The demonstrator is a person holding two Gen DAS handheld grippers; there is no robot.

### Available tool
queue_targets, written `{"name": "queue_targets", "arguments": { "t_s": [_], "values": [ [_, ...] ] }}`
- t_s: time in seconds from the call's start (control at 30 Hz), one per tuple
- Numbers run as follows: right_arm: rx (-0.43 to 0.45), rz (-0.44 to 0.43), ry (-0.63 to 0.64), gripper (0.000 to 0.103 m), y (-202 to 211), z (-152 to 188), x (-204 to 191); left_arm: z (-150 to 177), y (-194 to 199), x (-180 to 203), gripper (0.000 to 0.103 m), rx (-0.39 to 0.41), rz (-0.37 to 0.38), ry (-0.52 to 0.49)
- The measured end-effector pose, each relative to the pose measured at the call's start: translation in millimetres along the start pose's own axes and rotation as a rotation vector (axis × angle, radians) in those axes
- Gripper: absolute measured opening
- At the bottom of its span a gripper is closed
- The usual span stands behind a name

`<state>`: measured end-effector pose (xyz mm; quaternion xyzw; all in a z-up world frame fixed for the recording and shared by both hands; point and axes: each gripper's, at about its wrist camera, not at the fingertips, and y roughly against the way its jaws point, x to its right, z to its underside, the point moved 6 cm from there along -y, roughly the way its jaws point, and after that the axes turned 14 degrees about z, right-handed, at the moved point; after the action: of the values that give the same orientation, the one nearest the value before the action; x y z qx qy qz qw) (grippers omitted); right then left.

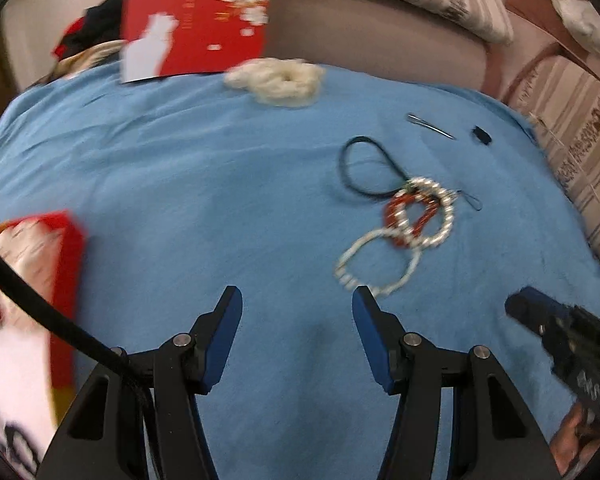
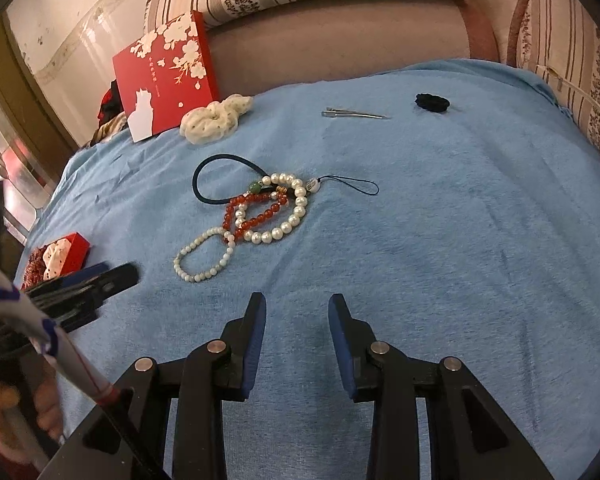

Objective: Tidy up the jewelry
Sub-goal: 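Move both open tools back over the pearl and bead bracelets, then grasp the pale bead bracelet with the left tool while the right grasps the red bead bracelet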

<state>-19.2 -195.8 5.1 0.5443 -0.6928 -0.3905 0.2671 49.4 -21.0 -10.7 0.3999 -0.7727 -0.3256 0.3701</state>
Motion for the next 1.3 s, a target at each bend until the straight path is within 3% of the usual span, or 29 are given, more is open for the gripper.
{"name": "queue_targets", "arguments": {
  "t_s": [0.13,0.2,0.27,0.37,0.6,0.83,1.13,1.3],
  "values": [
    [0.012,-0.008,-0.011,0.035,2.6,-3.3,3.7,-6.9,-40.1,17.5,0.054,-0.081,0.063,-0.031],
    [0.015,-0.004,-0.008,0.035,1.5,-5.1,5.2,-8.6,-51.5,25.2,0.048,-0.083,0.021,-0.078],
    [0.012,-0.008,-0.012,0.035,0.3,-6.4,6.1,-9.1,-53.3,27.6,0.005,-0.091,-0.033,-0.116],
    [0.009,-0.009,-0.019,0.035,-1.4,-7.7,7.8,-5.0,-35.6,19.8,0.005,-0.099,0.013,-0.039],
    [-0.016,-0.03,-0.026,0.035,-7.6,-4.2,3.8,41.2,18.3,-15.7,0.005,-0.084,-0.001,0.035],
    [-0.019,-0.033,0.036,0.035,-18.5,-1.6,-17.2,40.6,15.7,-40.8,0.006,-0.057,0.038,0.112],
    [-0.01,-0.04,-0.004,0.035,-50.8,-43.0,-18.1,34.2,7.2,-25.0,0.034,-0.058,0.023,0.022],
    [-0.043,-0.189,-0.038,0.035,-58.0,-54.3,-33.3,32.8,2.1,-24.9,0.04,-0.056,0.033,0.023]
  ]
}}
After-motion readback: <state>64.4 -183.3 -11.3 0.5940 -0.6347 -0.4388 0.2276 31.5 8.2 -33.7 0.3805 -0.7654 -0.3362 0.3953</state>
